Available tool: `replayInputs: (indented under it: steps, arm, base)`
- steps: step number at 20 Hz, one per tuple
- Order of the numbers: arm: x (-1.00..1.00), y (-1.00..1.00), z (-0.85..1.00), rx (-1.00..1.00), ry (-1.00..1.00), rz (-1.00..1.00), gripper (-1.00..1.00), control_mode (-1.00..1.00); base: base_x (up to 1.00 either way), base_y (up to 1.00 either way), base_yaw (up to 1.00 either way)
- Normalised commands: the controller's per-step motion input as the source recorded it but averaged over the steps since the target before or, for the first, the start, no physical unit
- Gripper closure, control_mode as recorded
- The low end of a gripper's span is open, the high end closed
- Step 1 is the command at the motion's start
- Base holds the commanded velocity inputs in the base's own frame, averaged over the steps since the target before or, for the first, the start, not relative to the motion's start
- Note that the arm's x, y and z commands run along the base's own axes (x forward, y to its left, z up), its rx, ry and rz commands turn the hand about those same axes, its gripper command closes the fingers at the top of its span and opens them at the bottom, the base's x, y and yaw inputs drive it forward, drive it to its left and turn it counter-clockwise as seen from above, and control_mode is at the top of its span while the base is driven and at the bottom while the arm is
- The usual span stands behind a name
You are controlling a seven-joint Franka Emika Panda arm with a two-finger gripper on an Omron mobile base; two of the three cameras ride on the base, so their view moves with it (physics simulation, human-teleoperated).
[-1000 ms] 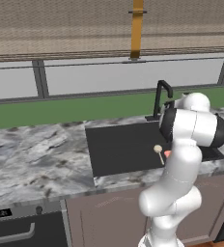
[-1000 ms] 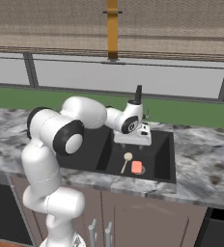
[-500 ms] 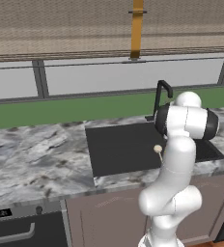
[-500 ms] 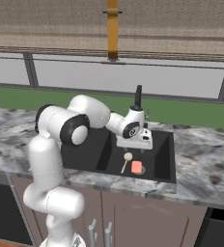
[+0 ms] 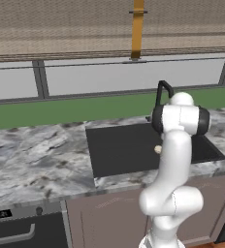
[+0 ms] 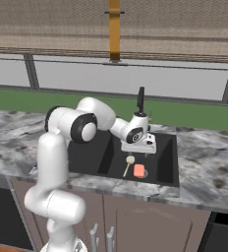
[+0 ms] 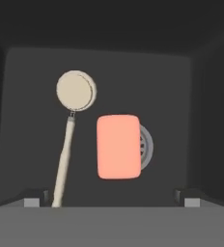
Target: Pick up the bar soap and dish brush from the sink, and place them back in the cabinet, and close the cabinet doors.
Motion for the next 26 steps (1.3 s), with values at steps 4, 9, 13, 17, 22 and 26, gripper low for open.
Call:
replayInputs:
  steps: [4, 9, 13, 17, 22, 26]
  arm:
    - [0.33, -0.14, -0.26, 0.0, 0.0, 0.0, -1.0, -1.0]
    - [0.22, -0.12, -0.26, 0.0, 0.0, 0.0, -1.0, -1.0]
    - [0.13, -0.05, -0.29, 0.0, 0.0, 0.0, -1.0, -1.0]
    - [0.01, 0.0, -0.23, 0.0, 0.03, 0.0, -1.0, -1.0]
    - [0.0, 0.0, -0.04, 0.0, 0.06, 0.0, -1.0, -1.0]
    - [-0.16, 0.0, 0.0, 0.0, 0.06, 0.0, -1.0, -1.0]
  base:
    - [0.0, 0.0, 0.0]
    - [0.0, 0.0, 0.0]
    - [0.0, 0.0, 0.0]
    - [0.0, 0.0, 0.0]
    - [0.0, 0.0, 0.0]
    - [0.0, 0.0, 0.0]
